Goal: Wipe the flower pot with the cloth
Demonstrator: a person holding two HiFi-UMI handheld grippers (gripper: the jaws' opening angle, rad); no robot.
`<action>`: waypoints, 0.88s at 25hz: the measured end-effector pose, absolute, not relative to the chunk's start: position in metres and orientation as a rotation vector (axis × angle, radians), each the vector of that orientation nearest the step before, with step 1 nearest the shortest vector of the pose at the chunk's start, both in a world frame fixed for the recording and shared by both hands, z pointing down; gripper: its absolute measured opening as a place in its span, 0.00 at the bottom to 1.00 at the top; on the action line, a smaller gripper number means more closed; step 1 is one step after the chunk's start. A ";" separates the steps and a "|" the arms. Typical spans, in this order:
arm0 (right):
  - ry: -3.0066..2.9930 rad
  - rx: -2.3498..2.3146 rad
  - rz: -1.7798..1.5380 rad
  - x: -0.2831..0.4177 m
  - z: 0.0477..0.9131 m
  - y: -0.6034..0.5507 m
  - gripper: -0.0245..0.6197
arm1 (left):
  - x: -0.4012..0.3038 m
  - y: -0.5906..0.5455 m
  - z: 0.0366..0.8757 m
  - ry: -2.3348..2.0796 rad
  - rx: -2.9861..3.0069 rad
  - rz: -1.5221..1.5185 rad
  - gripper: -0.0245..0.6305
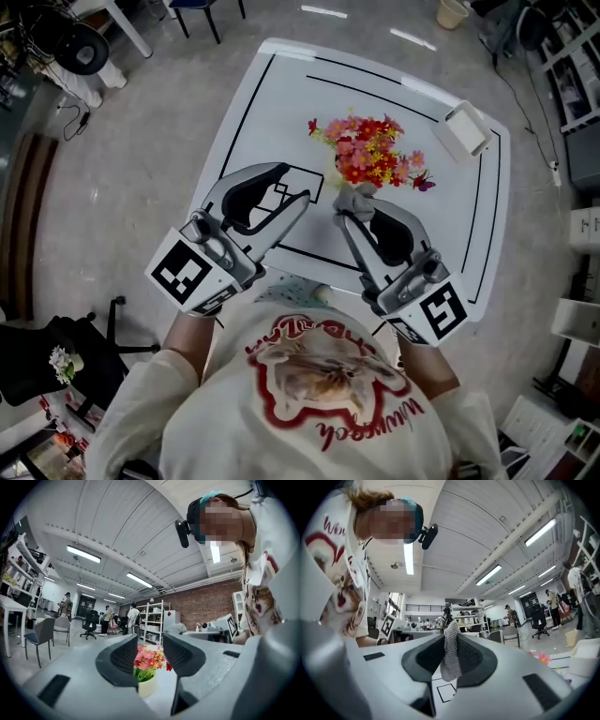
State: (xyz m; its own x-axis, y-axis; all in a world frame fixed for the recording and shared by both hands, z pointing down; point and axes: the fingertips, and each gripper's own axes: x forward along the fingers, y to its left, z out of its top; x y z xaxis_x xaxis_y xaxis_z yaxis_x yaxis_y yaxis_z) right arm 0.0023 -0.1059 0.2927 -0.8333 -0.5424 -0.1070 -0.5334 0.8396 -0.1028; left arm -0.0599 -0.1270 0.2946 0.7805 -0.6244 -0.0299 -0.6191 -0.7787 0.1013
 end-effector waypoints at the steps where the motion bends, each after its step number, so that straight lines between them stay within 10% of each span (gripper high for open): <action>1: 2.877 -0.839 -0.104 0.007 0.283 -0.109 0.14 | -0.053 -0.125 0.293 -0.964 2.907 -0.082 0.30; 6: 2.896 -0.822 -0.080 0.018 0.252 -0.120 0.14 | -0.014 -0.115 0.284 -0.808 3.111 0.037 0.43; 22: 2.996 -0.741 -0.081 -0.002 0.241 -0.128 0.14 | 0.018 -0.133 0.271 -0.729 3.305 0.110 0.32</action>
